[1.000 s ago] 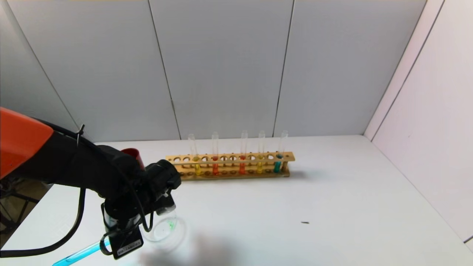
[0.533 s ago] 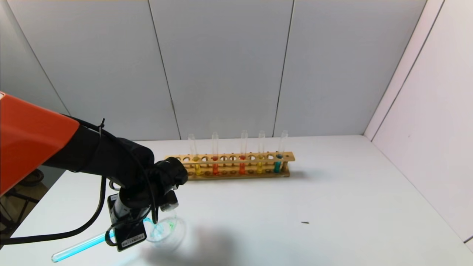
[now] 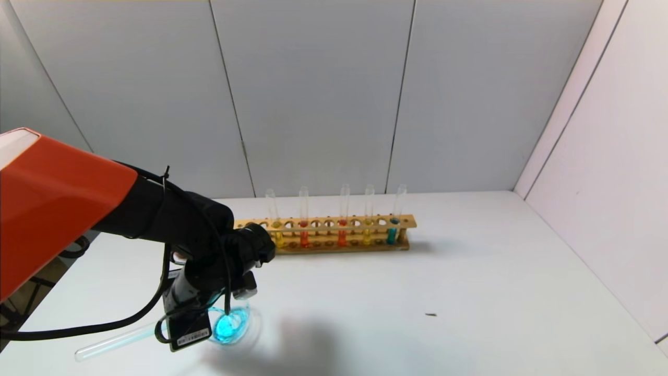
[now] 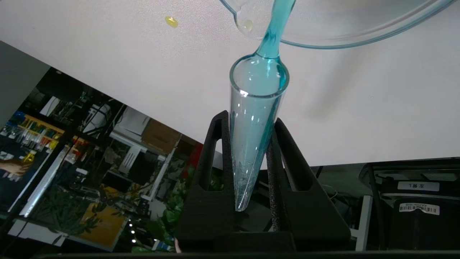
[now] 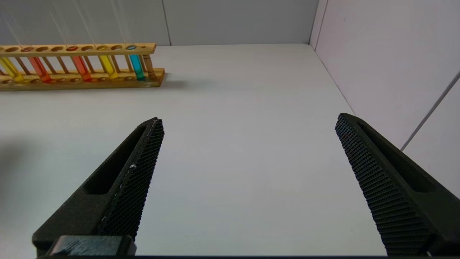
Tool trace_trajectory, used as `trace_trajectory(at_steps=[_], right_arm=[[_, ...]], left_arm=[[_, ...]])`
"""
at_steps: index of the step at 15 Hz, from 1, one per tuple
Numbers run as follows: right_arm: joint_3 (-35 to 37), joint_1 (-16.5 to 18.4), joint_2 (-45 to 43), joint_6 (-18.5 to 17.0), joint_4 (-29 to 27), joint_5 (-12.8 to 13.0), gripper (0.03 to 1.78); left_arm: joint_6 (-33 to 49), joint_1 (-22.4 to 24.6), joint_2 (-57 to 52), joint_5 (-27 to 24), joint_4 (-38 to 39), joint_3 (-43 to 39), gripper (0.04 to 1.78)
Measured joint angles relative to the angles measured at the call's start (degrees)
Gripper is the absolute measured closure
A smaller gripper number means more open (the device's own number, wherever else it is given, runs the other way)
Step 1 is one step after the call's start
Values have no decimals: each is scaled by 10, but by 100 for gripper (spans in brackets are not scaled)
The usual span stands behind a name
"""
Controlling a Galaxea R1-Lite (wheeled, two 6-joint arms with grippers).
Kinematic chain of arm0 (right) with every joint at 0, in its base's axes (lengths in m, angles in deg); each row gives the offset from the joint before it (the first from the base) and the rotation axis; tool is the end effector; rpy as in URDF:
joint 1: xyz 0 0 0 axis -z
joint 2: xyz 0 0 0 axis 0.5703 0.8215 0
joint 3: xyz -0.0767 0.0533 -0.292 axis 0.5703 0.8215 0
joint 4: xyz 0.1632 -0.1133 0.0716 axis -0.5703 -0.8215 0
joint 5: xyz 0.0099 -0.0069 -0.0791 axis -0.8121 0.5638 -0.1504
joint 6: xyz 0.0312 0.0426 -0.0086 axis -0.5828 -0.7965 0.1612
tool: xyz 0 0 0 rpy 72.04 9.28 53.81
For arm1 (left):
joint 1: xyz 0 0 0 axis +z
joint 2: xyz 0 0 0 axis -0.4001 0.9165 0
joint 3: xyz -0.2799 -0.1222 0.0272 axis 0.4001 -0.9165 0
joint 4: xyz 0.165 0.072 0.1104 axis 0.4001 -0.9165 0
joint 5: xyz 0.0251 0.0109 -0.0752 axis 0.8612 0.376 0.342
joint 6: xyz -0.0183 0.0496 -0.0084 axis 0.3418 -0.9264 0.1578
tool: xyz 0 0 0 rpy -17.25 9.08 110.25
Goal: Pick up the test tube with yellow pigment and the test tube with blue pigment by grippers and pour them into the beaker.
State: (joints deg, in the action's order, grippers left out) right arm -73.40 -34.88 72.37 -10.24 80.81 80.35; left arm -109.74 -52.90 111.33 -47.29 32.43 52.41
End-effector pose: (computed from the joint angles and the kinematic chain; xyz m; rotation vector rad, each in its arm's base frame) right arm 0.0243 0.0003 0.0769 0.0182 -0.0084 0.0066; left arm 0.2844 -0.1263 0.0533 1.1937 1.4748 -0.2450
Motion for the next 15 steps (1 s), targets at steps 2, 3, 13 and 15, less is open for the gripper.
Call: trace_trajectory(at_steps=[2, 3, 13, 15], right_arm=[[0, 0, 0, 0, 0, 0, 7], [0, 0, 0, 0, 0, 0, 7], [0, 0, 0, 0, 0, 0, 7], [0, 0, 0, 0, 0, 0, 7]], left_arm=[[1, -9, 10, 14, -33, 21, 151], [2, -13, 15, 17, -52, 33, 151], [2, -39, 51, 41, -189, 137, 151], [2, -44, 55, 41, -208, 149, 151]])
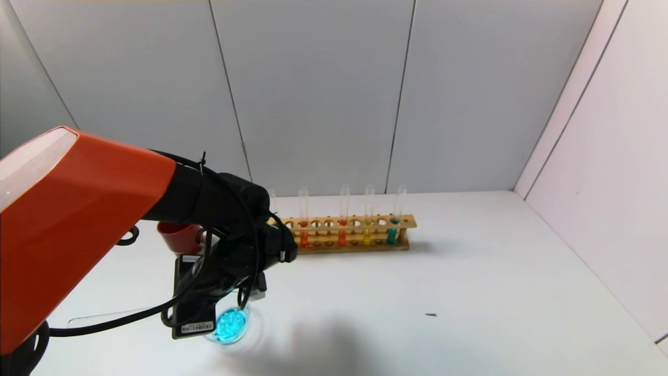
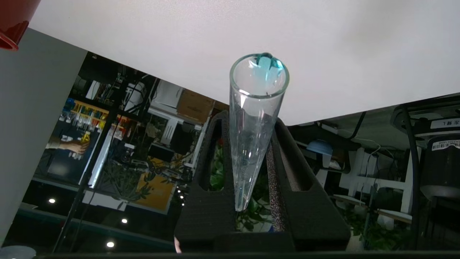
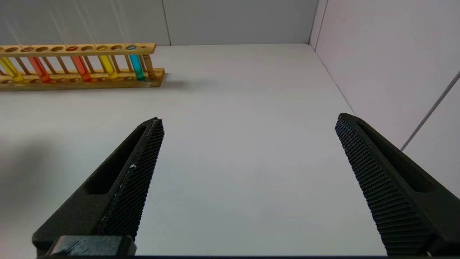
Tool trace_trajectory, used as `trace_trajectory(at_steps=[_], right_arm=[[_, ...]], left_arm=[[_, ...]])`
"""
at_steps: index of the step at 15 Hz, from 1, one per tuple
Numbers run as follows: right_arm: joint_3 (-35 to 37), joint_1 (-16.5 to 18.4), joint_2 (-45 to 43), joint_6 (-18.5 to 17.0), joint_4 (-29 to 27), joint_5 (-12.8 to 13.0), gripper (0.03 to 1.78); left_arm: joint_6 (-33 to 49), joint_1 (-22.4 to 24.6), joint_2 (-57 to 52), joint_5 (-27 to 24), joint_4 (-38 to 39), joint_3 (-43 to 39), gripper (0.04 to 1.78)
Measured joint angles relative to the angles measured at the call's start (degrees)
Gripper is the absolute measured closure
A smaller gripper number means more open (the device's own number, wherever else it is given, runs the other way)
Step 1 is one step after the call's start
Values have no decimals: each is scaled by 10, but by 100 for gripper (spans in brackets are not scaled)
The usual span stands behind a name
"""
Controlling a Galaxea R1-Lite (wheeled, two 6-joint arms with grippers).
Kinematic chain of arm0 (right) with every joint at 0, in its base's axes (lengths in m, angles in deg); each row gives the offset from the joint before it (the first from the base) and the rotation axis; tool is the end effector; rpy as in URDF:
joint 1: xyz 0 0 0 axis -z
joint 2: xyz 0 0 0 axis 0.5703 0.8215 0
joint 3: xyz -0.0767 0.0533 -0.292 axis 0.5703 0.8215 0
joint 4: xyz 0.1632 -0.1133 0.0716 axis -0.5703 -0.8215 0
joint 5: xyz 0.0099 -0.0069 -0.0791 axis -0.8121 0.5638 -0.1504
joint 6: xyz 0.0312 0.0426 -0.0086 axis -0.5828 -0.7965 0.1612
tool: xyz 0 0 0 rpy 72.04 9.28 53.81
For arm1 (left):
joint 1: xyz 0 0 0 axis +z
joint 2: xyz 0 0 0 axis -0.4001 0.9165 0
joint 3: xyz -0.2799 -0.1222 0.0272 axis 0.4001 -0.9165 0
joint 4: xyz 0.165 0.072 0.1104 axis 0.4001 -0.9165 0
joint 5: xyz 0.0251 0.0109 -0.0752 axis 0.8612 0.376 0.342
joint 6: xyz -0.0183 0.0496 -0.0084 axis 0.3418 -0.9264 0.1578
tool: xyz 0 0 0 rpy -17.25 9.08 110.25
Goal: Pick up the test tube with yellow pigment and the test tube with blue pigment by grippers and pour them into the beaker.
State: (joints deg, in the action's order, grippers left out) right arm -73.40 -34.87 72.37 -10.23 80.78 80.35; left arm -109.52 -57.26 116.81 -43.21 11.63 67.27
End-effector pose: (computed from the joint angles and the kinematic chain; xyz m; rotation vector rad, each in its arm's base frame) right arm 0.0243 0.0003 0.0769 0.0181 -0.0079 0.0064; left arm 0.2885 -0.1534 0.0782 1.3977 1.5818 -0.2712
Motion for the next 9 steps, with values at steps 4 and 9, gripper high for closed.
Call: trace_trajectory(at_steps=[4, 9], right_arm=[[0, 0, 0, 0, 0, 0, 7], [0, 0, 0, 0, 0, 0, 7]], left_arm=[[1, -6, 10, 0, -2, 0, 151], [3, -8, 22, 2, -1, -3, 151]])
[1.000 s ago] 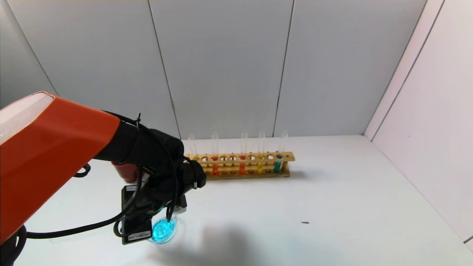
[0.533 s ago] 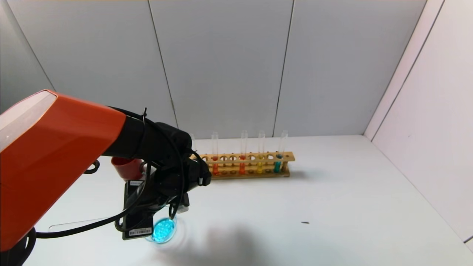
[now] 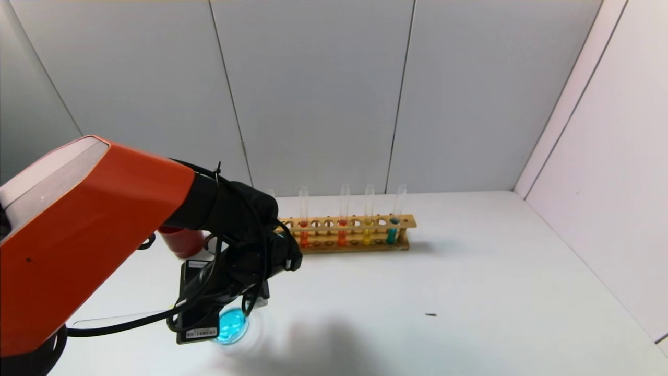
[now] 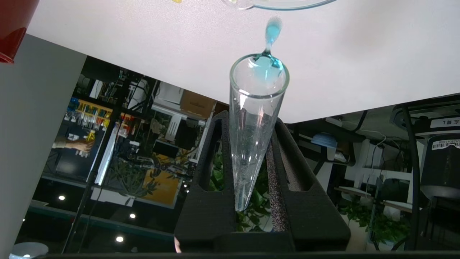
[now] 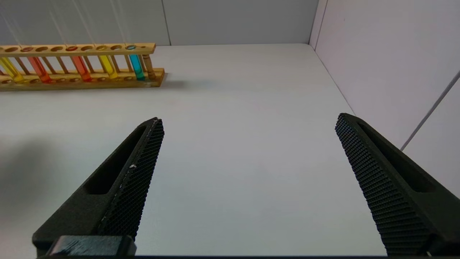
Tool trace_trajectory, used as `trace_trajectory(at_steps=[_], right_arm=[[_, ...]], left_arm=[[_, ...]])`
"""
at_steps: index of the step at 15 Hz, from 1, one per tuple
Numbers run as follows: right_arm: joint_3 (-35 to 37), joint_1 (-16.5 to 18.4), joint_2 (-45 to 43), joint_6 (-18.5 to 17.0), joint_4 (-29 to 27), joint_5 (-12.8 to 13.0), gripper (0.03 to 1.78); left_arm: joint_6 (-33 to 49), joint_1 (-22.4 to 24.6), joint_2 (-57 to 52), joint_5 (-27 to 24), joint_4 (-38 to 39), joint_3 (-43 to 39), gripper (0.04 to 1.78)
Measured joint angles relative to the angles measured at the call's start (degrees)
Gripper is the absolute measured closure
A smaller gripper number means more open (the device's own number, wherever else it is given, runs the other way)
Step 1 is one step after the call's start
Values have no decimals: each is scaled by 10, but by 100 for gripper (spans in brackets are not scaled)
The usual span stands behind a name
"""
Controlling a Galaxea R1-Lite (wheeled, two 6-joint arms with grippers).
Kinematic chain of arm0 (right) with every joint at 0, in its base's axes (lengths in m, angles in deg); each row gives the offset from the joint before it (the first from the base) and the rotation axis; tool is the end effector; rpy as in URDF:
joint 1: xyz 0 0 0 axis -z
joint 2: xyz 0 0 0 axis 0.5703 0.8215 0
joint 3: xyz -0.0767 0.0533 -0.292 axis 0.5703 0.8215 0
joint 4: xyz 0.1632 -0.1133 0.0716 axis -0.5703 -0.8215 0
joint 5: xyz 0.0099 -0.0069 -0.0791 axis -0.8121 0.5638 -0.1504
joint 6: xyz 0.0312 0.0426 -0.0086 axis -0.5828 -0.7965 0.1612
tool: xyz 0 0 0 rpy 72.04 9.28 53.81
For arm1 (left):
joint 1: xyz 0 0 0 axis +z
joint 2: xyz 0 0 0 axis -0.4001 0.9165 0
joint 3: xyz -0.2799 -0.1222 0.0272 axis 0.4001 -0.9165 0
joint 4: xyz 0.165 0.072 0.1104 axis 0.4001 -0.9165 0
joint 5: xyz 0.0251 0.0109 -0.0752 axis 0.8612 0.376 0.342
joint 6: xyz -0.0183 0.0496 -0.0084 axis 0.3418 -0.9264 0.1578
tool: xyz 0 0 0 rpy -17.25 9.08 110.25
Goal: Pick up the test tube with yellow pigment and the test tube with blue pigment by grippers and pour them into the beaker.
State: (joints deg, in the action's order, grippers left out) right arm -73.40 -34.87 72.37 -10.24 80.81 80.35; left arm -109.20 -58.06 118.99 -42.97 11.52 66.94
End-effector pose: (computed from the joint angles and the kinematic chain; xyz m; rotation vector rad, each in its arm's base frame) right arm 0.0243 0.0003 0.0769 0.0182 -0.0084 0.0064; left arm 0.2876 -0.1581 0.0651 1.4307 1.6100 -0.2801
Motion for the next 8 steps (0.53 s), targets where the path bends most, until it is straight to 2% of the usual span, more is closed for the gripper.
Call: trace_trajectory(at_steps=[8], right_arm=[[0, 0, 0, 0, 0, 0, 7]], left_arm=[[4, -4, 5, -1, 1, -3, 151]])
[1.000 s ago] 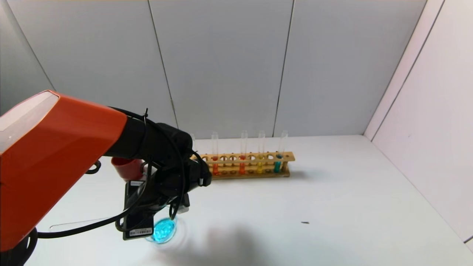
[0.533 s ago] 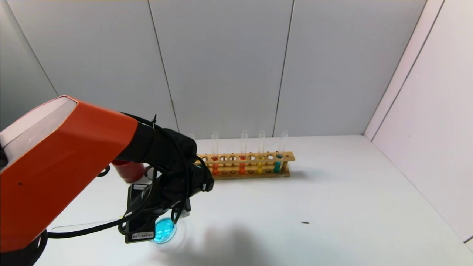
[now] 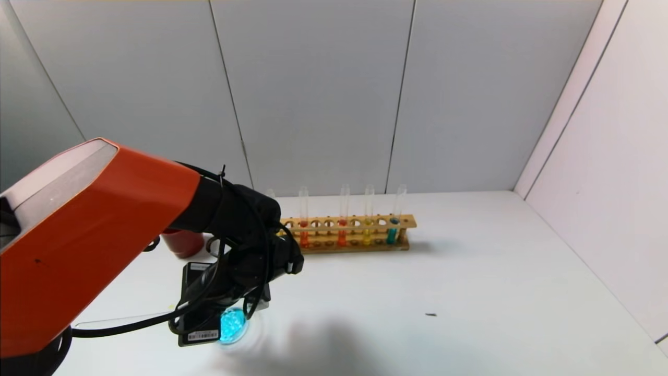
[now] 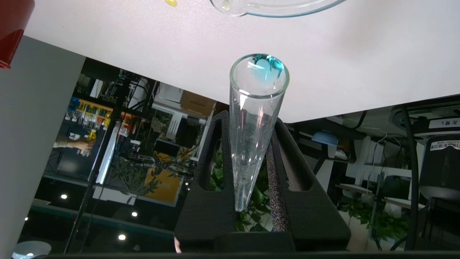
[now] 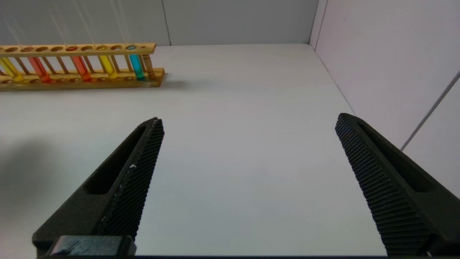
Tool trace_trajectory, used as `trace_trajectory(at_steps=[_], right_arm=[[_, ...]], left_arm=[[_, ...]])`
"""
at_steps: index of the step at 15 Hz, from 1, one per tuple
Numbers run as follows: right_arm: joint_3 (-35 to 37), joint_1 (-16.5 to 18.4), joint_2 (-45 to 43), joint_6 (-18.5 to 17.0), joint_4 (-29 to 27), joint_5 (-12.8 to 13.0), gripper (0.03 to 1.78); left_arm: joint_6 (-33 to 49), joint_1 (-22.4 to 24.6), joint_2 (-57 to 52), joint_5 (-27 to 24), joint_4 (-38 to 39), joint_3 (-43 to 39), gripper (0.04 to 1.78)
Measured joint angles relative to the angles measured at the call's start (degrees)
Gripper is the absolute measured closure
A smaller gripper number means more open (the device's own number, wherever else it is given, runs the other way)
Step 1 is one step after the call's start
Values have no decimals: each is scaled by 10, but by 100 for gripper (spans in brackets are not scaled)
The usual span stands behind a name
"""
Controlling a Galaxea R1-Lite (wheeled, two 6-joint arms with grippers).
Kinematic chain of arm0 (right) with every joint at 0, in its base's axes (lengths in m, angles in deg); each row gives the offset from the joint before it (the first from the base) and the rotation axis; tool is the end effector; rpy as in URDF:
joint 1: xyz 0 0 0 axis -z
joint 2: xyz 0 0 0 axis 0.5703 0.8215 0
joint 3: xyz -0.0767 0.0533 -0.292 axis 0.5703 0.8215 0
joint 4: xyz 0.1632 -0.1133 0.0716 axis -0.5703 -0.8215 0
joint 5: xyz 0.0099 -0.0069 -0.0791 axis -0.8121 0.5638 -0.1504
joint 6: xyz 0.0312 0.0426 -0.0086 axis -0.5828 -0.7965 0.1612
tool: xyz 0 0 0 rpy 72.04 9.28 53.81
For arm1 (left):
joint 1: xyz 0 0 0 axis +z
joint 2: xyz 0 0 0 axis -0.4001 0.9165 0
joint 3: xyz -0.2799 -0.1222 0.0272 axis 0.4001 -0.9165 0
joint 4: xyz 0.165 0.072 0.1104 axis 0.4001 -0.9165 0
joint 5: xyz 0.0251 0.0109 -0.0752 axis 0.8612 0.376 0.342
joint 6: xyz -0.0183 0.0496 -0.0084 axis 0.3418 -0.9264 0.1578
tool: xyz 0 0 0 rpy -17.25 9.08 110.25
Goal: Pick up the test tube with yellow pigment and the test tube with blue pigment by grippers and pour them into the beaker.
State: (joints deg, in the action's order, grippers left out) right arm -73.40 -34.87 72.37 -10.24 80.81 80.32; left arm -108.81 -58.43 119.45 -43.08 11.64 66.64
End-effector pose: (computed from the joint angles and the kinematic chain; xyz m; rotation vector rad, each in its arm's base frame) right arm 0.0243 0.0004 0.0769 0.0182 -0.0084 0.0070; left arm 0.2863 -0.1599 0.0616 1.4348 1.6156 -0.2817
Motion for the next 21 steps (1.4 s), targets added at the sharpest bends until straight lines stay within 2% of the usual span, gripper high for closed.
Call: trace_trajectory(at_steps=[6, 9, 14, 18, 21], right_arm=[[0, 0, 0, 0, 0, 0, 7], [0, 0, 0, 0, 0, 0, 7], [0, 0, 0, 0, 0, 0, 7], [0, 0, 0, 0, 0, 0, 7], [0, 0, 0, 0, 0, 0, 7]], left_arm=[[16, -6, -76, -13, 30, -30, 151], [65, 8, -113, -54, 71, -37, 151], [113, 34, -205, -82, 101, -43, 151], [114, 90, -292, -144, 152, -50, 151], [117, 148, -341, -206, 231, -69, 151]])
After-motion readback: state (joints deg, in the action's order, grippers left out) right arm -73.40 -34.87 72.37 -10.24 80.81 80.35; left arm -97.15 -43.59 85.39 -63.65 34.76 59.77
